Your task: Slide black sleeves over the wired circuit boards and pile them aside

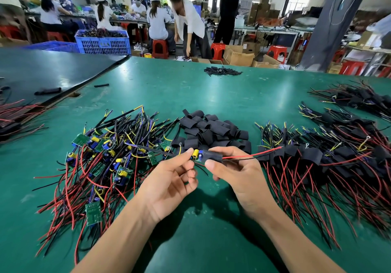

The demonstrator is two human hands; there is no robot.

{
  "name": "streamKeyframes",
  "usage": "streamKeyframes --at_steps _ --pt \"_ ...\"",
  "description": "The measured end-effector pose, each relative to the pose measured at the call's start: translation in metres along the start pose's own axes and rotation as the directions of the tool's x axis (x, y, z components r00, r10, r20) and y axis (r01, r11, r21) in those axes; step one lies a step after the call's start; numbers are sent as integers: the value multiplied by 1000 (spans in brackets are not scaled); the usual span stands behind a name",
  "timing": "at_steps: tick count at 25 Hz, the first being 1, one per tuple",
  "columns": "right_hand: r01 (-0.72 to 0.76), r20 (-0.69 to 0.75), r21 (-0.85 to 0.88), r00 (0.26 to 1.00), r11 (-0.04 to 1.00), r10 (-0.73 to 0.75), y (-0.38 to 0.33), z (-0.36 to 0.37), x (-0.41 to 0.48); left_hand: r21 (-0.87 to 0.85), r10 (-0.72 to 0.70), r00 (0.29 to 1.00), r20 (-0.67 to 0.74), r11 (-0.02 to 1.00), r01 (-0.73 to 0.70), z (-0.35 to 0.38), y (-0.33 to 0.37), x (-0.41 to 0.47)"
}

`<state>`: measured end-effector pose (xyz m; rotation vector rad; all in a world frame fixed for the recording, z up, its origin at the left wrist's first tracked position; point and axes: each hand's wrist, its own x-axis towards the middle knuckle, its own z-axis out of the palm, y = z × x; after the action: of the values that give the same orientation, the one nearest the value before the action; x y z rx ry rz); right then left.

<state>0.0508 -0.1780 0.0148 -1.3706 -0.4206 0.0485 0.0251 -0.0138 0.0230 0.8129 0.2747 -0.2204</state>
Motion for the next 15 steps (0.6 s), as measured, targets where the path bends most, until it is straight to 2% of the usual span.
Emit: streamKeyframes --at_steps 7,15 --pt "-26 -65 55 997 998 30 5 1 3 67 0 1000 10 998 -1 5 -3 -1" --pt "-67 -112 85 991 994 77 7 6 2 240 204 979 -13 951 -195 4 -9 1"
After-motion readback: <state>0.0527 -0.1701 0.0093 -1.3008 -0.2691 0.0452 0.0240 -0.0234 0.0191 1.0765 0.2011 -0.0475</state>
